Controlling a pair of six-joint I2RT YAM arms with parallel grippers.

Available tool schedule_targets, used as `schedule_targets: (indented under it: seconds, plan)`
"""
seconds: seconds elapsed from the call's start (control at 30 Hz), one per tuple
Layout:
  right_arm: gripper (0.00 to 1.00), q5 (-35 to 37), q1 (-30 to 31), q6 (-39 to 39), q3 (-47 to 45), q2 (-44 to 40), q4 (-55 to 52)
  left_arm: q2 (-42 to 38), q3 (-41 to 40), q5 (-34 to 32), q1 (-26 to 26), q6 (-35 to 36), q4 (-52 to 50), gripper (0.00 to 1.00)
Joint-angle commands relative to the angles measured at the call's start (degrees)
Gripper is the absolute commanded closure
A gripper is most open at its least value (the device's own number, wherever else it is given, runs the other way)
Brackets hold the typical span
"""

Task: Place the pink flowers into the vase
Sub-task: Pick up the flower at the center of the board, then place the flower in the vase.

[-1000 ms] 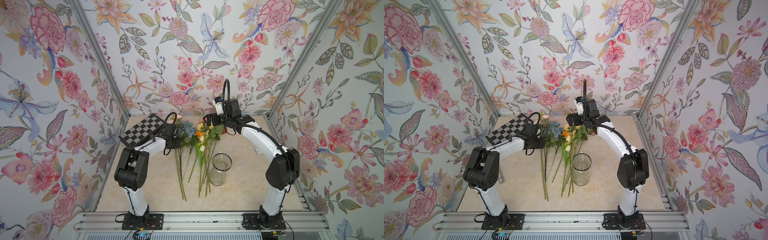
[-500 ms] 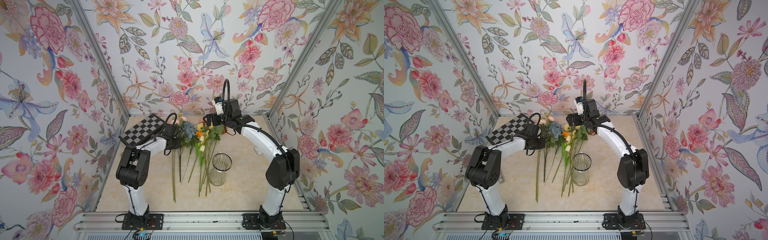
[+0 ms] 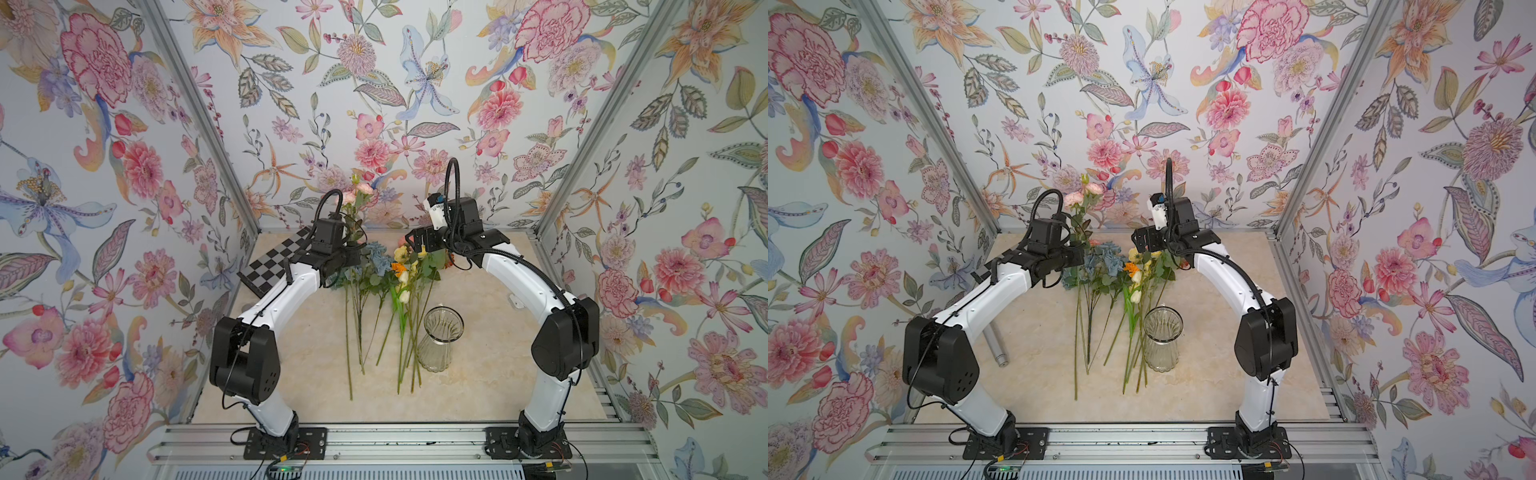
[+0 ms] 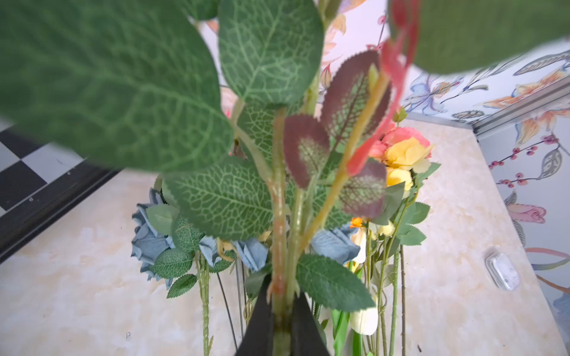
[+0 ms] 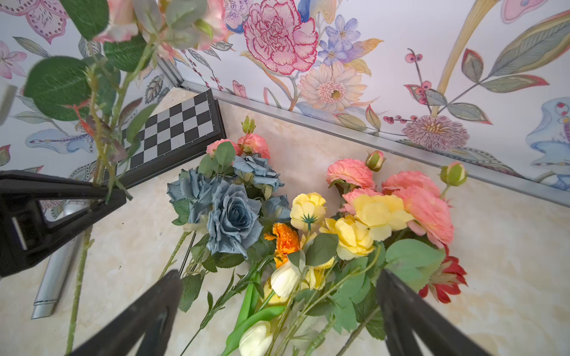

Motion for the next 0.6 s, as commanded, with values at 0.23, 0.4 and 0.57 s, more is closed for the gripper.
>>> schedule_targets:
  seconds: [0.23,0.4,0.57]
  plan:
    - [0.0,-13.7,0.2,-2.9,3.4,0.6,-0.3,1.5,14.7,3.2,2.2,9.9,4.3,1.0]
    - [0.02,-24.5,1.0,-3.4,6.8,2.0,-0.3,5.5,21.9,16.7,4.6,12.8,8.8,1.0]
    - [0.16,-28.3,3.0,-2.8,12.4,4.3,-0.2,8.1,24.3,28.7,4.8,11.0,15.7,1.0]
